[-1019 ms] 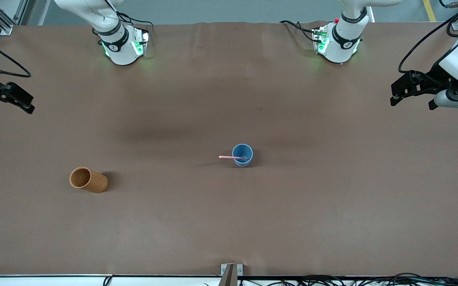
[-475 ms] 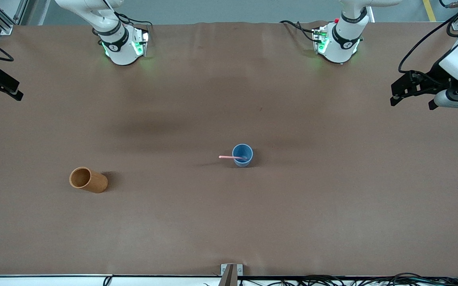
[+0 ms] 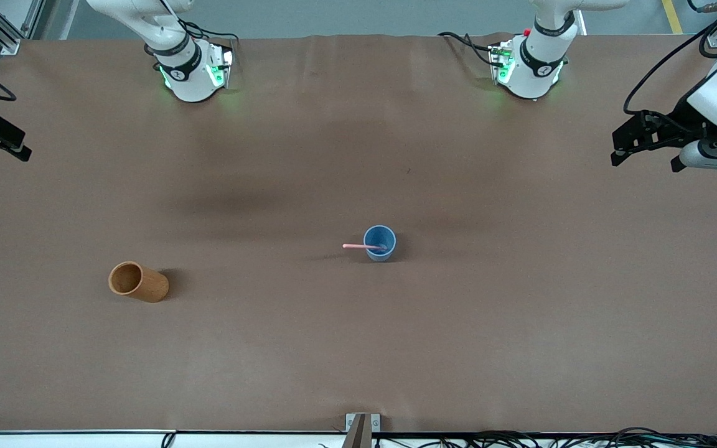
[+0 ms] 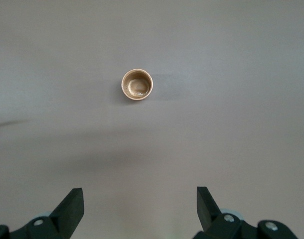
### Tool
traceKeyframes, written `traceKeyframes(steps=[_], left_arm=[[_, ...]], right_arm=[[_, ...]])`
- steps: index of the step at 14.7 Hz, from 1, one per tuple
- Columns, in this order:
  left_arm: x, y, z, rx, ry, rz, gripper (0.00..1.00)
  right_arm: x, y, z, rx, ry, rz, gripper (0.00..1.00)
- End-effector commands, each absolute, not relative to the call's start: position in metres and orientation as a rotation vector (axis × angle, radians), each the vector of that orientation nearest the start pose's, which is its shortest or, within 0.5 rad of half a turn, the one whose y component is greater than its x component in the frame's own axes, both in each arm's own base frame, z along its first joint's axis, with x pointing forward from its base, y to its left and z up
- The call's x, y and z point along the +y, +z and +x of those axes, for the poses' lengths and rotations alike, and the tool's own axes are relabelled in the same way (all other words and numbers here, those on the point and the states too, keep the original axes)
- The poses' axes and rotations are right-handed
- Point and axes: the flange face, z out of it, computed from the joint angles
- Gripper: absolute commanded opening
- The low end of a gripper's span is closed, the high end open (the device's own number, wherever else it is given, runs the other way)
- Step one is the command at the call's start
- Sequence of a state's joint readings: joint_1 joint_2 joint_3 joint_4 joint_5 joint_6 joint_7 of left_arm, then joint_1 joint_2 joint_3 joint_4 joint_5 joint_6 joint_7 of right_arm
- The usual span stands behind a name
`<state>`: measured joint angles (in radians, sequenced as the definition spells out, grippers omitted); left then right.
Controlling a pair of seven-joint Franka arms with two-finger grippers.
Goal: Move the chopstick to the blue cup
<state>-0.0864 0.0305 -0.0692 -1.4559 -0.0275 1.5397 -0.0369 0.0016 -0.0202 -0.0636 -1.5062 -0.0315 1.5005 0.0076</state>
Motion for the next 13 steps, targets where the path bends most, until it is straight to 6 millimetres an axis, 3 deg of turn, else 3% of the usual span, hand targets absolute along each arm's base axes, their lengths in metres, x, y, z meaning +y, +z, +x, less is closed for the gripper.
traceKeyframes(steps=[1,13], left_arm=[[-0.0897,0.6635,0.5566,0.203,-0.095,-3.176,1.00],[-0.0905,0.6635,0.5565,0.203,-0.094,-3.176,1.00]], right_arm=[[-0.0477,0.6568,0.5466,0.106,-0.018,-3.154,1.00],[-0.0387,0.6530,0.5472,-0.009,-0.014,-3.106,1.00]])
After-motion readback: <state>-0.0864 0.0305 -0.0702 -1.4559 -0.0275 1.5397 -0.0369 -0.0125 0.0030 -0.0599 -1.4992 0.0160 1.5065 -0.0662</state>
